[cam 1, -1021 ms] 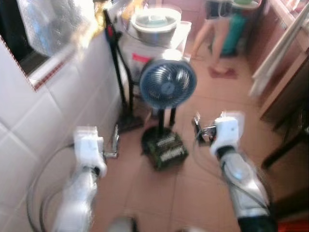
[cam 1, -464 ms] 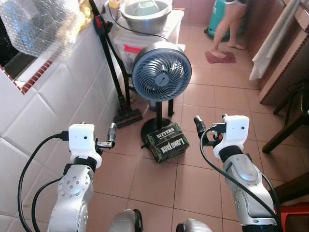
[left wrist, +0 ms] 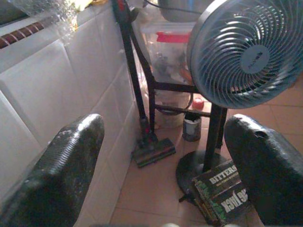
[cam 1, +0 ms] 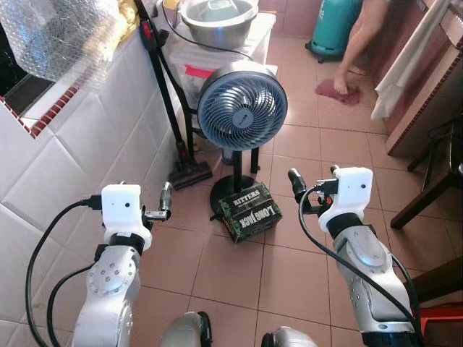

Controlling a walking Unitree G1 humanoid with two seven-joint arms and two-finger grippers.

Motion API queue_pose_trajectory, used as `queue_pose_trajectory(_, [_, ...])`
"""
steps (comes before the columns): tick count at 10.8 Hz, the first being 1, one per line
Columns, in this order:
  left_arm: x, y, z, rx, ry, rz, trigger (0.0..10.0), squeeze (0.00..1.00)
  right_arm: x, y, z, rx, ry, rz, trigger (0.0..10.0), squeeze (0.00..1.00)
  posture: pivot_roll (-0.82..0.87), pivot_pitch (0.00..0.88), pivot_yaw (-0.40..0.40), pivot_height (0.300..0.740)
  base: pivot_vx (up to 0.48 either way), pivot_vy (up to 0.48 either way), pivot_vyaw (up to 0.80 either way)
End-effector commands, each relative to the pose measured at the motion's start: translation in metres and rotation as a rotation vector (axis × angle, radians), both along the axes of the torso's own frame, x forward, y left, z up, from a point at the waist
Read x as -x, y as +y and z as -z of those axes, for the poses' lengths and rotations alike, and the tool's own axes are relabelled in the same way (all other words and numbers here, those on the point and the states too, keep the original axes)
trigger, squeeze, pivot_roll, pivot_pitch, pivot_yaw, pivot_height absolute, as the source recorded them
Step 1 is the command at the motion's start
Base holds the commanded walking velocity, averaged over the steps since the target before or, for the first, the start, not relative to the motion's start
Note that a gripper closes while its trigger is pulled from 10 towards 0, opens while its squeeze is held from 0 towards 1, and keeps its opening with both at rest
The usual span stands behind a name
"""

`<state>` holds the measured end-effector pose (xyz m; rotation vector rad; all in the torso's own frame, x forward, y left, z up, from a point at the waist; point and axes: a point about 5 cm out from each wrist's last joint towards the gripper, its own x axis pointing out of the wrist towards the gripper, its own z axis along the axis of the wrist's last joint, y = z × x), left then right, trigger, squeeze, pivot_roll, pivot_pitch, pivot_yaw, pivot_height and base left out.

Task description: Setting the table

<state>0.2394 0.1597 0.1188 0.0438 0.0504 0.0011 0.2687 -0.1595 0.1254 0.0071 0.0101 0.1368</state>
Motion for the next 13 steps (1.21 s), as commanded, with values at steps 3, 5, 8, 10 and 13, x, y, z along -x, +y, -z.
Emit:
queue_pose_trajectory(3, [-0.007, -0.003, 0.005, -0.011, -0.007, -0.010, 10.0, 0.00, -0.004, 0.005, 0.006, -0.001, -0.005, -0.007, 10.0, 0.00, 0.02, 0.014, 0.051, 0.740, -0.246, 0.000, 0.00])
queue_pose_trajectory(5, [-0.007, -0.003, 0.007, -0.013, -0.003, -0.007, 10.0, 0.00, -0.008, 0.004, 0.005, 0.000, -0.015, 0.000, 10.0, 0.00, 0.02, 0.006, 0.061, 0.740, -0.247, 0.000, 0.00])
queue_pose_trajectory(8, [-0.009, 0.000, 0.009, -0.009, 0.001, -0.004, 10.0, 0.00, -0.008, -0.003, 0.008, 0.009, -0.008, 0.033, 10.0, 0.00, 0.01, 0.018, 0.074, 0.740, -0.169, 0.000, 0.00])
queue_pose_trajectory(10, [-0.012, 0.000, 0.005, -0.013, -0.013, 0.007, 10.0, 0.00, -0.008, -0.002, 0.008, 0.007, -0.010, 0.034, 10.0, 0.00, 0.01, 0.029, 0.078, 0.740, 0.000, 0.167, -0.68])
queue_pose_trajectory(13, [-0.005, 0.000, 0.012, -0.015, 0.015, 0.012, 10.0, 0.00, -0.001, -0.004, 0.013, 0.014, 0.014, 0.040, 10.0, 0.00, 0.01, 0.057, 0.074, 0.740, 0.000, 0.459, -0.79])
